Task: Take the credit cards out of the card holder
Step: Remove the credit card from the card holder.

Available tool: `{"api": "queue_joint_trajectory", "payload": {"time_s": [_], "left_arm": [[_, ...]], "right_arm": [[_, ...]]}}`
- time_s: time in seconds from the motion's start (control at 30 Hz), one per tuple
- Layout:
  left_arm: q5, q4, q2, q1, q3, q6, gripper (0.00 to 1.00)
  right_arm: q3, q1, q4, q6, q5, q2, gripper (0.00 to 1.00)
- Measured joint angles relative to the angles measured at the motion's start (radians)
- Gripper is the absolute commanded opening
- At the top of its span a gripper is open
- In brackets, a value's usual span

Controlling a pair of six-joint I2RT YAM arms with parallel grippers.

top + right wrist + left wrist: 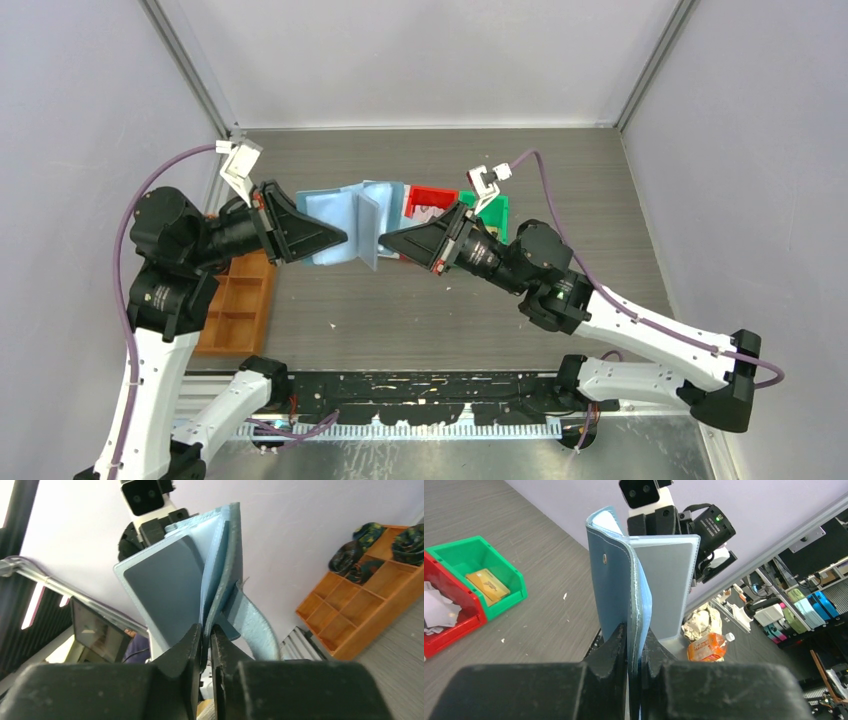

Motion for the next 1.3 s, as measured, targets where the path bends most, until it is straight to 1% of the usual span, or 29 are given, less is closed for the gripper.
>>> {"api": "queue_joint_trajectory", "payload": {"time_s": [0.13, 0.27, 0.3, 0.4, 0.6, 0.67, 0.83, 1.03, 1.13, 1.3], "left_arm": [[0.031, -0.015, -0.002, -0.006, 0.0, 0.002, 0.0], [0.059, -0.015, -0.006, -0.012, 0.0, 0.002, 0.0], [0.064, -0.015, -0.007, -0.013, 0.0, 0.002, 0.0], [0.074, -0.017, -0.012, -0.016, -0.001, 0.003, 0.0], [0.088, -0.02, -0.02, -0.016, -0.004, 0.003, 0.0], [0.096, -0.028, -0.023, -0.016, -0.004, 0.006, 0.0], [0.118, -0.036, -0.035, -0.018, -0.004, 0.013, 0.0], [0.142, -0.035, -0.038, -0.019, -0.004, 0.011, 0.0], [0.153, -0.036, -0.041, -0.019, -0.004, 0.011, 0.0], [0.153, -0.037, -0.039, -0.024, -0.004, 0.011, 0.0]], "right_arm": [[0.011, -0.004, -0.07, -0.055, 0.029, -0.003, 0.33], [0.065, -0.005, -0.175, -0.108, 0.046, 0.021, 0.43], [0.075, -0.005, -0.19, -0.119, 0.05, 0.028, 0.44], [0.089, 0.005, -0.21, -0.145, 0.06, 0.041, 0.44], [0.133, 0.043, -0.22, -0.203, 0.064, 0.089, 0.6], [0.134, 0.062, -0.218, -0.225, 0.064, 0.097, 0.62], [0.12, 0.094, -0.183, -0.261, 0.064, 0.092, 0.63], [0.071, 0.105, -0.083, -0.269, 0.039, 0.093, 0.71], [0.036, 0.105, -0.028, -0.272, 0.017, 0.087, 0.73], [-0.018, 0.116, 0.038, -0.272, -0.034, 0.033, 0.74]]}}
